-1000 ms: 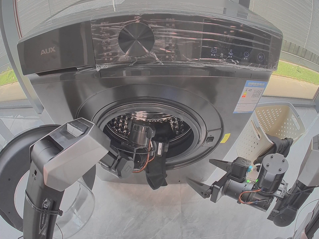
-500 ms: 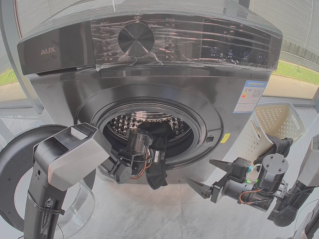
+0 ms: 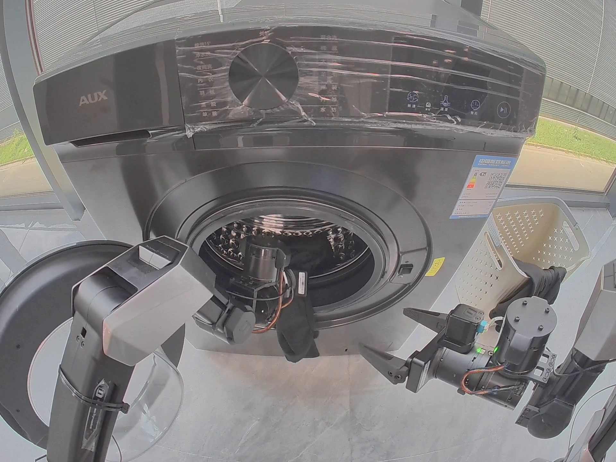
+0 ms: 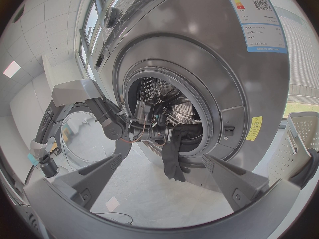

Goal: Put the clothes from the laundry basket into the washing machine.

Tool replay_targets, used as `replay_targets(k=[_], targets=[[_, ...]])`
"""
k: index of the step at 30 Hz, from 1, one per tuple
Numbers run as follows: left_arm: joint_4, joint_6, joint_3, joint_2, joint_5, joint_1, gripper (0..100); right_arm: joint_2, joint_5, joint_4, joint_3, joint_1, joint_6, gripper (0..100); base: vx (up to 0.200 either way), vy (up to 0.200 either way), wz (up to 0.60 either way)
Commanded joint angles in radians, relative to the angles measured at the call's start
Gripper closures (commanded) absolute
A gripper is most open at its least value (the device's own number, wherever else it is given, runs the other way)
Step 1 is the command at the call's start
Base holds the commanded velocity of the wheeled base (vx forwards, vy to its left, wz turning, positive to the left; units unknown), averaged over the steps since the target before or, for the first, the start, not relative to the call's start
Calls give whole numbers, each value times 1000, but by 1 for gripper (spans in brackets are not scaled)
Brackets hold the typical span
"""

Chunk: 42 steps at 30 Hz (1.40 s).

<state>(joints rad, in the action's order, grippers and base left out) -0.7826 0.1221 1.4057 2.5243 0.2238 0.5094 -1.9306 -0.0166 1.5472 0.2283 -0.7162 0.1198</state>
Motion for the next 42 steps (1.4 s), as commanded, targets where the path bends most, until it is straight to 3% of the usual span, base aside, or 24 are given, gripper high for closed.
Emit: replay_targets(k=[1,5,11,12,16,25,42], targets=[[-63,37,137,30,23,-6,100,-1,0,1,0,0,0,0,0,0,0],[-98,39,213,57,51,-25,100,-1,0,1,0,0,1,0,0,0,0],[-113,39,220,59,51,-28,100,-1,0,1,-1,0,1,0,0,0,0],[-121,39,220,59,51,-28,0,-1,0,1,-1,0,1,0,0,0,0],[-118,44,194,51,51,-25,0,-1,0,1,-1,0,1,0,0,0,0],[-40,31,-79,-28,34,43,0,-1,0,1,-3,0,1,0,0,0,0],[-35,28,-88,37,34,40,0,-1,0,1,-1,0,1,0,0,0,0]])
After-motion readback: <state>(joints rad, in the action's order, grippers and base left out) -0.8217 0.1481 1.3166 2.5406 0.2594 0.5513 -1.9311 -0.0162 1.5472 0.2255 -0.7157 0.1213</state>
